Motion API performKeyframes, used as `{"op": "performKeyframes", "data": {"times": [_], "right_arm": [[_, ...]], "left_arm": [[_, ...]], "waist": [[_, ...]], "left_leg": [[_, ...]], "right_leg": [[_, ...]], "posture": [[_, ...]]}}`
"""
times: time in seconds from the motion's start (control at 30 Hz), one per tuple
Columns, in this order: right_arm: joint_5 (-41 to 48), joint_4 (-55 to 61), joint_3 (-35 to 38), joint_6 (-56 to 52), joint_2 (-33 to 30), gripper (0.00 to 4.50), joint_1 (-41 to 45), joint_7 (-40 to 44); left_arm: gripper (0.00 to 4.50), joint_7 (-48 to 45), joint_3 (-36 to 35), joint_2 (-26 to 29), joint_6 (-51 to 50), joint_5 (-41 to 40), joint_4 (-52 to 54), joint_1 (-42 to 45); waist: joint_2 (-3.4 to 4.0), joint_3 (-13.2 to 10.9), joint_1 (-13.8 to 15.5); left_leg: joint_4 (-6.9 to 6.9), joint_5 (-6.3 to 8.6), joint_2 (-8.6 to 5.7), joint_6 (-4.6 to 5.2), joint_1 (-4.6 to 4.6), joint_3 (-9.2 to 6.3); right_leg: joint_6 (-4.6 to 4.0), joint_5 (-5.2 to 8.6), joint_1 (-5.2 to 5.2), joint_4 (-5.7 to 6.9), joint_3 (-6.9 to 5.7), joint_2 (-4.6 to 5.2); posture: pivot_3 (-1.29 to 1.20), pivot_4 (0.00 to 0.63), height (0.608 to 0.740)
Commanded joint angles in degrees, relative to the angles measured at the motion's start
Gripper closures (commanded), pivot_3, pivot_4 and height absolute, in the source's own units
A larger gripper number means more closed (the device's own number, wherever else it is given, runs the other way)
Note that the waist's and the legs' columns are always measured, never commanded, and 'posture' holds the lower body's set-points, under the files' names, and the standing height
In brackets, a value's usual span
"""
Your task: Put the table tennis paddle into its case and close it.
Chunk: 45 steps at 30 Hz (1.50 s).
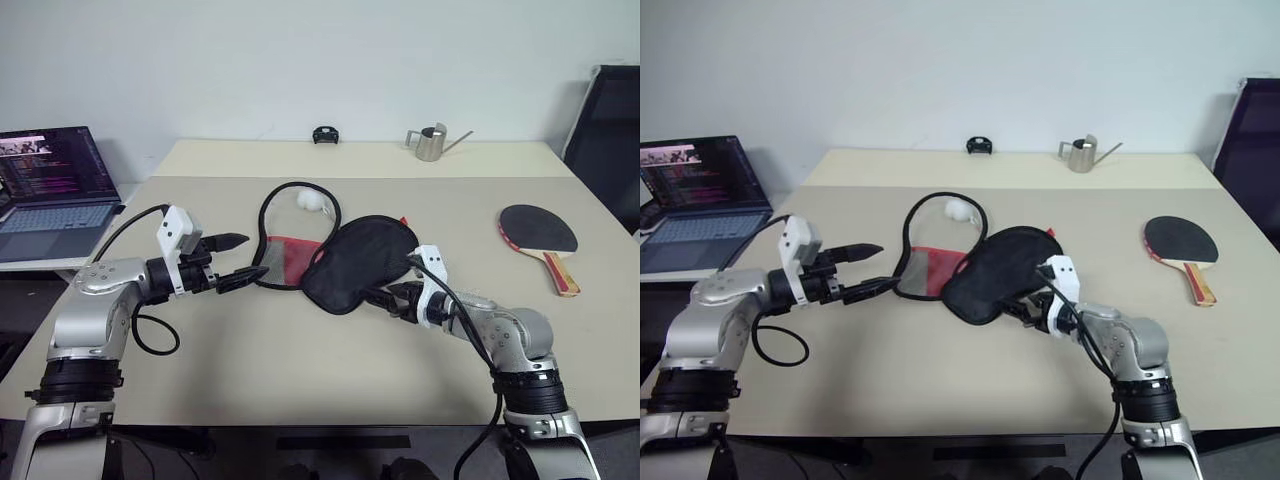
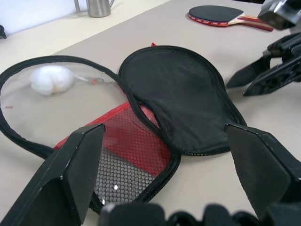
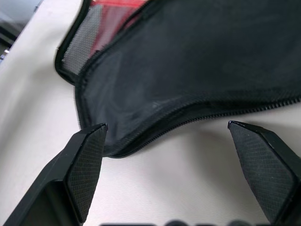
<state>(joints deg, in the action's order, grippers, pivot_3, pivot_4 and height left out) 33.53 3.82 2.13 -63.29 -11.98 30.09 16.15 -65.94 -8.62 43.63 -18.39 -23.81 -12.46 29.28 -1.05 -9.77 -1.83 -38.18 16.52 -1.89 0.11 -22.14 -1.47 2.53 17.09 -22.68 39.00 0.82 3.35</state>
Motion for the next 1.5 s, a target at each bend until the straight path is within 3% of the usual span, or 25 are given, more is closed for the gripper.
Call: {"op": "performKeyframes", "data": {"times": [0.03,0.23,0.57,0.7,1.03,1.5], "right_arm": [[-0.02,-0.47,-0.28,1.11,2.44,0.01,1.81,0.05],[0.46,-2.96,0.12,2.99,7.85,0.01,4.21,1.39],[-4.69,-8.99,-1.37,9.01,11.23,0.01,6.18,0.09],[-4.59,-9.19,0.1,7.82,11.57,0.89,5.95,-0.9],[-1.26,-5.71,4.79,1.35,11.85,4.39,5.52,-3.19],[5.12,8.52,8.99,-13.22,6.14,4.45,-1.07,-3.02]], "left_arm": [[0.04,-0.32,-0.85,1.05,0.93,-0.06,0.34,0.9],[0.04,-0.08,-0.73,0.9,0.99,0.05,0.39,0.76],[0.04,0.75,-0.6,0.94,0.44,0.21,1.26,1.01],[0.04,0.98,-0.45,1.04,0.22,0.33,1.86,0.82],[0.04,0.97,0.53,0.87,-0.58,0.24,3.84,0.61],[0.04,0.01,1.78,0.62,-2.33,-0.82,7.54,-0.07]], "waist": [[-0.01,0.01,-0.08],[-0.01,0.01,-0.27],[-0.05,0.03,-0.21],[-0.06,0.04,-0.26],[-0.06,0.04,-0.37],[-0.08,0.05,-0.19]], "left_leg": [[0.0,0.0,0.0,0.0,0.0,0.0],[0.02,0.0,0.08,0.0,0.02,0.02],[0.02,-0.02,0.08,-0.04,-0.09,0.04],[-0.02,-0.18,0.08,-0.32,-0.48,0.03],[-0.01,-0.19,0.09,-0.32,-0.55,0.03],[-0.03,-0.18,0.1,-0.31,-0.61,0.02]], "right_leg": [[0.0,0.0,0.0,0.01,0.0,-0.01],[-0.01,-0.01,-0.08,0.06,0.04,-0.11],[-0.03,-0.02,-0.22,0.07,0.05,-0.11],[-0.08,-0.05,-0.59,0.12,0.04,-0.12],[-0.09,-0.06,-0.63,0.1,0.04,-0.12],[-0.09,-0.06,-0.64,0.09,0.03,-0.13]], "posture": [[0.0,0.15,0.74],[0.0,0.15,0.74],[0.0,0.15,0.74],[0.0,0.15,0.74],[0.0,0.15,0.74],[0.0,0.15,0.74]]}}
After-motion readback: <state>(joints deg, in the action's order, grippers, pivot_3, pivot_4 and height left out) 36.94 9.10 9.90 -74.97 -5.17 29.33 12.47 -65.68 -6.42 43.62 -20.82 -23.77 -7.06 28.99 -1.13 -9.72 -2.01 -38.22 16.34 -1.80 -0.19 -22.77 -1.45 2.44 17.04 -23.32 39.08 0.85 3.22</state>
